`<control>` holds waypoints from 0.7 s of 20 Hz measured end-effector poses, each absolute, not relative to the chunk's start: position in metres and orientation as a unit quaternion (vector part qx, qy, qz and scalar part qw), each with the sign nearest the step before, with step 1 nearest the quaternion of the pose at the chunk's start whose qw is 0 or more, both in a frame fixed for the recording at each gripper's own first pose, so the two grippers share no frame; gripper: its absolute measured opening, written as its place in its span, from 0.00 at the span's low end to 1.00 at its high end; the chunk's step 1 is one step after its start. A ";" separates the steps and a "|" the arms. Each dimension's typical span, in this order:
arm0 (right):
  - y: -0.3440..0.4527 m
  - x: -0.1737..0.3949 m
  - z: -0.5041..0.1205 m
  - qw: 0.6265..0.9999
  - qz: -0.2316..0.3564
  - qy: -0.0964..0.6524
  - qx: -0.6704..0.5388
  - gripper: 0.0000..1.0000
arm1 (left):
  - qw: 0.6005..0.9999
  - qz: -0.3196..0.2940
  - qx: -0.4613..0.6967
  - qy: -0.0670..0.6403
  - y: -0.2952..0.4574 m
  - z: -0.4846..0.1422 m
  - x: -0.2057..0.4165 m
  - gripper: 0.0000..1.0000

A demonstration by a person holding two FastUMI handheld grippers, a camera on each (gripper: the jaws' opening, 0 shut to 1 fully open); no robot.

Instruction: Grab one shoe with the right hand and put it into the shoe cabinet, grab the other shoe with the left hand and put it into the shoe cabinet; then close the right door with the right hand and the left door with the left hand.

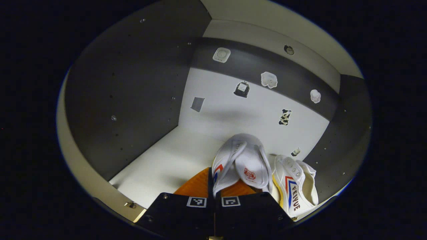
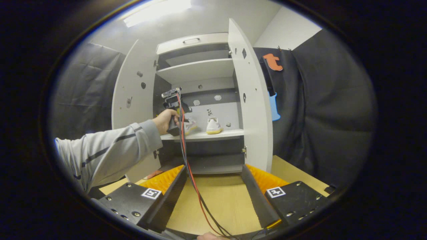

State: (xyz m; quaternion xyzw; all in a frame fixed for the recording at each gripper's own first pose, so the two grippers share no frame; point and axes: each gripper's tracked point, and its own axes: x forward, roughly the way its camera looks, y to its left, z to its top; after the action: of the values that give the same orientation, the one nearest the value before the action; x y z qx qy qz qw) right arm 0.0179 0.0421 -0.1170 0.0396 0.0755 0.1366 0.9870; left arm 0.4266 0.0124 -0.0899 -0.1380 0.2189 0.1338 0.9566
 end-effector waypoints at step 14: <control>0.059 0.019 -0.134 0.980 0.165 0.095 0.055 0.99 | 0.958 0.095 -0.118 0.242 0.008 -0.104 0.437 0.02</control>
State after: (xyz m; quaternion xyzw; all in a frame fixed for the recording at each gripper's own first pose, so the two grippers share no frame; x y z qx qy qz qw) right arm 0.0187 0.0585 -0.1340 0.0555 0.0950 0.1652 0.9801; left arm 0.4372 0.0084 -0.1038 -0.1180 0.2424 0.0948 0.9583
